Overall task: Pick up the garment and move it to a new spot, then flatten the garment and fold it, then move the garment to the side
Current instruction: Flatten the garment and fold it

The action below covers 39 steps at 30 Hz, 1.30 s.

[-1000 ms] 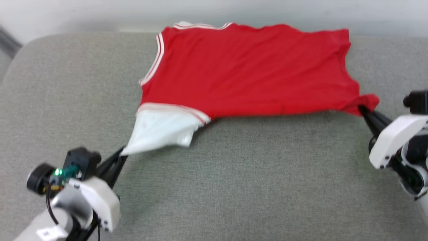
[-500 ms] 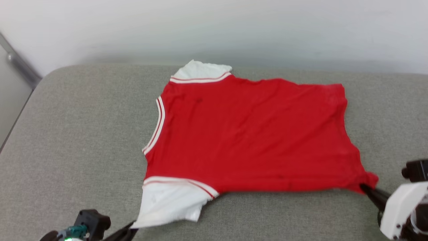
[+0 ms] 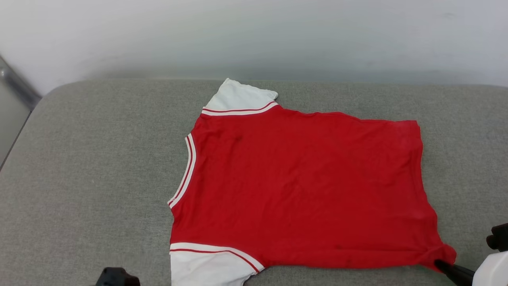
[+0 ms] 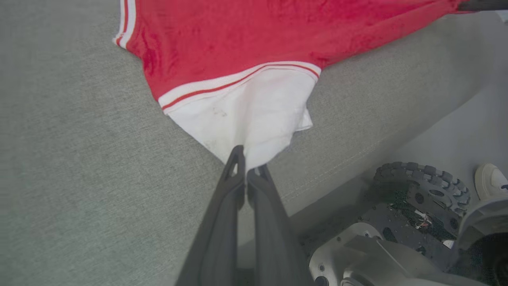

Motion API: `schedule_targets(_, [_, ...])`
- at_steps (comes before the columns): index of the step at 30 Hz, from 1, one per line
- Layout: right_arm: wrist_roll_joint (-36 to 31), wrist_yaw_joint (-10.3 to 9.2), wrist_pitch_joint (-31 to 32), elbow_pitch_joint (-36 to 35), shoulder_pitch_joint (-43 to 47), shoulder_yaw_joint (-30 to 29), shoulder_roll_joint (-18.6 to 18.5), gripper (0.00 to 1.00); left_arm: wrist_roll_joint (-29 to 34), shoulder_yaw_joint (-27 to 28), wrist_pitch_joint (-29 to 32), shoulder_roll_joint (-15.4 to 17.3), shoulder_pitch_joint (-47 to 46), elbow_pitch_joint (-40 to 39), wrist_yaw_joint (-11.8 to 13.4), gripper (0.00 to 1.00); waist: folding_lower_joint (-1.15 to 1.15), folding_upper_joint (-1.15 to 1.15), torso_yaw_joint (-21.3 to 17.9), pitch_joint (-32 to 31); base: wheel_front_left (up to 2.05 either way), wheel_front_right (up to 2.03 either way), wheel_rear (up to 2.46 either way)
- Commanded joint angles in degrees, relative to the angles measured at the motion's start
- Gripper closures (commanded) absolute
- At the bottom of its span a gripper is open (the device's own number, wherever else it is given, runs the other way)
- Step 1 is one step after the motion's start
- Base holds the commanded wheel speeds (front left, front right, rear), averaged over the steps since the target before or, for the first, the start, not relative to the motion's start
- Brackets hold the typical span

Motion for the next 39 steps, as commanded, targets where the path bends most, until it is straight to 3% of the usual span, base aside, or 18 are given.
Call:
schedule_targets(1, [0.0, -0.02, 0.2, -0.8, 0.7, -0.5, 0.5, 1.0, 0.3, 0.6, -0.7, -0.4, -1.0, -0.1, 0.1, 1.0, 0.01, 0.0, -0.1, 0.5, 0.0, 0.0, 0.0])
schedule_targets(9, [0.4, -0.02, 3.3, -6.6, -2.3, -4.6, 2.1, 1.0, 3.4, 4.2, -5.9, -1.9, -8.1, -0.2, -1.0, 1.0, 0.01, 0.0, -0.1, 4.8, 0.0, 0.0, 0.0])
schedule_targets(15, [-1.9, -0.02, 4.7, -7.8, -7.9, -5.9, 3.3, 1.0, 4.6, 5.6, -7.7, -5.0, -15.9, 3.5, -2.2, 1.0, 0.01, 0.0, -0.4, 9.9, 0.0, 0.0, 0.0])
schedule_targets(27, [-7.9, -0.02, 6.1, -3.2, -19.7, -4.8, 5.3, 1.0, 7.3, 5.0, -9.0, -11.0, -30.4, 17.0, -5.7, 1.0, 0.01, 0.0, -0.5, 16.4, 0.0, 0.0, 0.0])
schedule_targets(39, [-11.5, -0.02, 3.5, 4.0, -24.4, -2.9, 7.1, 1.0, 7.3, 3.5, -9.9, -16.2, -35.8, 31.1, -6.3, 1.0, 0.01, 0.0, -0.7, 17.7, 0.0, 0.0, 0.0])
